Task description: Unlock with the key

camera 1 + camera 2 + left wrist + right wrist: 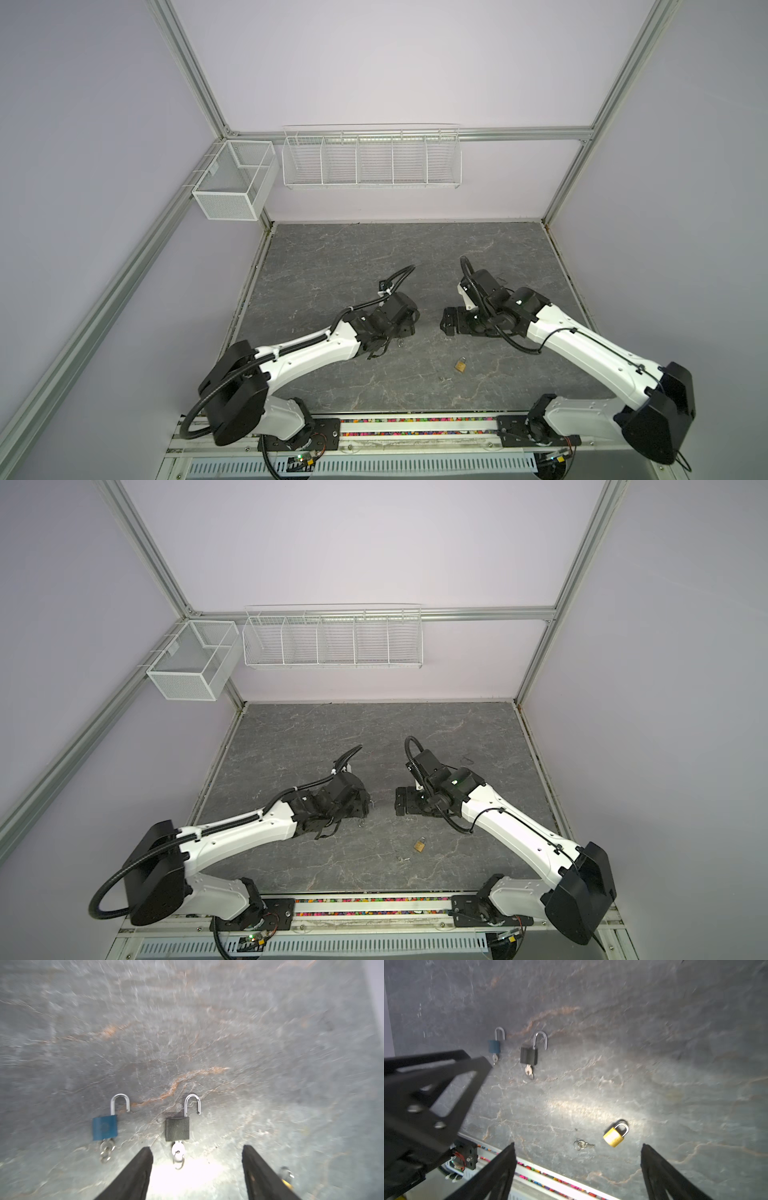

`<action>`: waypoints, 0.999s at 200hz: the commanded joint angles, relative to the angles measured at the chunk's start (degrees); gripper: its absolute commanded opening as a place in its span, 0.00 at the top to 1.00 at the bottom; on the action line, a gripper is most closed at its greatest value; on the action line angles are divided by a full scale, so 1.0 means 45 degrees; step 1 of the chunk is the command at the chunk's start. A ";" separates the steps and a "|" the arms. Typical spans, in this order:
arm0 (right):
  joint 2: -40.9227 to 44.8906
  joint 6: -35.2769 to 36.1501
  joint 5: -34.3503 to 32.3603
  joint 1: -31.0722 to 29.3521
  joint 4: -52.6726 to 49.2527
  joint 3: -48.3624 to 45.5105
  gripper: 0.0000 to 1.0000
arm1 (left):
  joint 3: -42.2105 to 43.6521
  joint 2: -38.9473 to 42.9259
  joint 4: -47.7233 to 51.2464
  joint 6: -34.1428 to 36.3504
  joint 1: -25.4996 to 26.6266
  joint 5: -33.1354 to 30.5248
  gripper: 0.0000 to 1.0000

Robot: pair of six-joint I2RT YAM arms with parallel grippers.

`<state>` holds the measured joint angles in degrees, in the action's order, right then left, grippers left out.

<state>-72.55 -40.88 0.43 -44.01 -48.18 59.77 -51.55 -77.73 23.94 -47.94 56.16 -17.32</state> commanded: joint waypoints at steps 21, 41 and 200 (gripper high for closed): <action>0.0088 -0.4254 -0.0391 -0.1879 0.0914 -0.2004 0.18 | 0.1339 0.2899 0.0350 0.0180 -0.0232 -0.1302 0.32; -0.0020 -0.5303 -0.0666 -0.2790 0.1629 -0.2849 0.27 | 0.1834 0.4060 0.0248 0.0447 -0.0417 -0.1214 0.33; -0.3851 -0.1203 -0.1445 -0.4659 0.1097 -0.1337 0.64 | 0.3411 0.6356 -0.0145 -0.0079 -0.0488 -0.1073 0.34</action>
<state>-88.90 -49.50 -4.78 -64.88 -42.11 52.56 -36.67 -49.82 23.88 -46.98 54.22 -21.21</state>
